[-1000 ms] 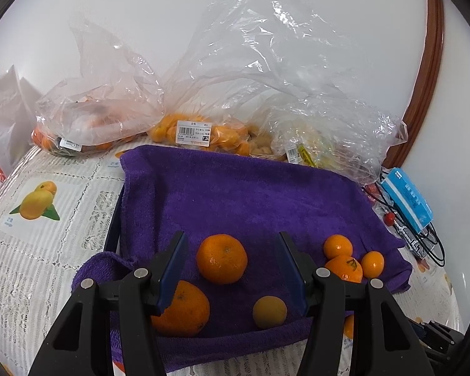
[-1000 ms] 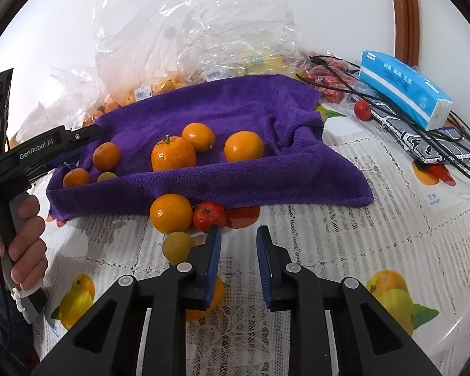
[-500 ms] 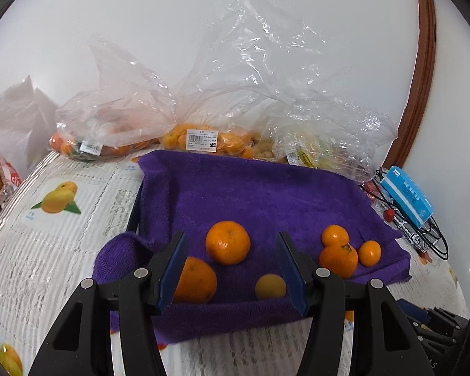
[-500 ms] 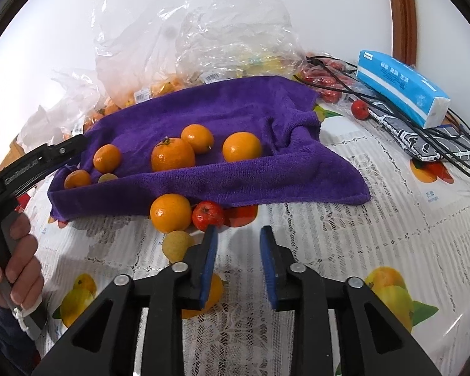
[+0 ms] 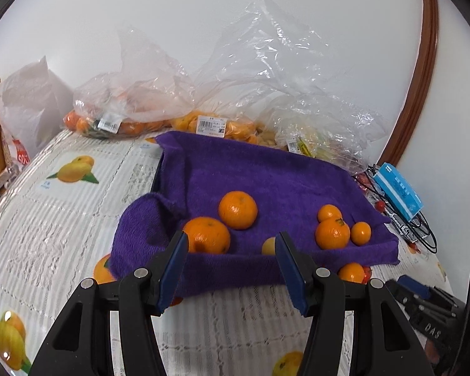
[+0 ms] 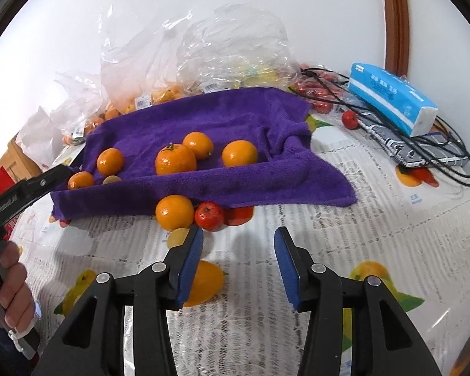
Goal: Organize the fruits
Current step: 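Grasp a loose orange with the right tool while the left tool grasps a tan fruit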
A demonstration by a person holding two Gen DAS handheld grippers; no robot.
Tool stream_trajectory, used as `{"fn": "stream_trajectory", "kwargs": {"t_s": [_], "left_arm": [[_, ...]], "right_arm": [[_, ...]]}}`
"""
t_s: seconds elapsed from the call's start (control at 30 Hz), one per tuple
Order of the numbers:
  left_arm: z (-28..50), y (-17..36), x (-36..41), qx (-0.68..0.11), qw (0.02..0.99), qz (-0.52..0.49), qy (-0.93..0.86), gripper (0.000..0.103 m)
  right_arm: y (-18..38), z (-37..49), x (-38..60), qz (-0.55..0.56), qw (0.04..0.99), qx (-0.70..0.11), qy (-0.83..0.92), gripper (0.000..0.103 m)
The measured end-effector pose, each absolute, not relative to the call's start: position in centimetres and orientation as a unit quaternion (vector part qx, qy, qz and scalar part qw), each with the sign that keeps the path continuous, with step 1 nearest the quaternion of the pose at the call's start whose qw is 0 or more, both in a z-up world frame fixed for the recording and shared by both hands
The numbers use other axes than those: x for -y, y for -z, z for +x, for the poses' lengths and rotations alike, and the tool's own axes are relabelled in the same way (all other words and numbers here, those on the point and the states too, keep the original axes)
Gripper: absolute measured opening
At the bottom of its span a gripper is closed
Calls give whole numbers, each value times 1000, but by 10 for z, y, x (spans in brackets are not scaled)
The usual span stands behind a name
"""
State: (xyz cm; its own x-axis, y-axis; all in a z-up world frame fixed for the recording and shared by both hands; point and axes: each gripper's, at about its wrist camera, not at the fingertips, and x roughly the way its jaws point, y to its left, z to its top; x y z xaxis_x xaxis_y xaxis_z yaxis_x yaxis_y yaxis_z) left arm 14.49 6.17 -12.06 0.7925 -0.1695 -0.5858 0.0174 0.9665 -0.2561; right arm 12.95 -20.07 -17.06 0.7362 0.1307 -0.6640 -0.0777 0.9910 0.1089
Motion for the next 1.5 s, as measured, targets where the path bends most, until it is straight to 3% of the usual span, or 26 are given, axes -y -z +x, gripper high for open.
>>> {"fn": "stream_trajectory", "kwargs": {"t_s": [0.43, 0.67, 0.93, 1.5], "left_arm": [[147, 124, -58, -330, 936, -115, 53, 55], [147, 122, -56, -331, 935, -114, 63, 55], [140, 123, -37, -335, 934, -83, 91, 55], [137, 135, 29, -399, 896, -55, 185, 55]], "right_arm": [[167, 128, 194, 54, 922, -369, -104, 47], [187, 116, 170, -2, 915, -389, -107, 47], [186, 108, 175, -10, 918, -384, -94, 33], [187, 108, 211, 35, 913, -391, -113, 32]]}}
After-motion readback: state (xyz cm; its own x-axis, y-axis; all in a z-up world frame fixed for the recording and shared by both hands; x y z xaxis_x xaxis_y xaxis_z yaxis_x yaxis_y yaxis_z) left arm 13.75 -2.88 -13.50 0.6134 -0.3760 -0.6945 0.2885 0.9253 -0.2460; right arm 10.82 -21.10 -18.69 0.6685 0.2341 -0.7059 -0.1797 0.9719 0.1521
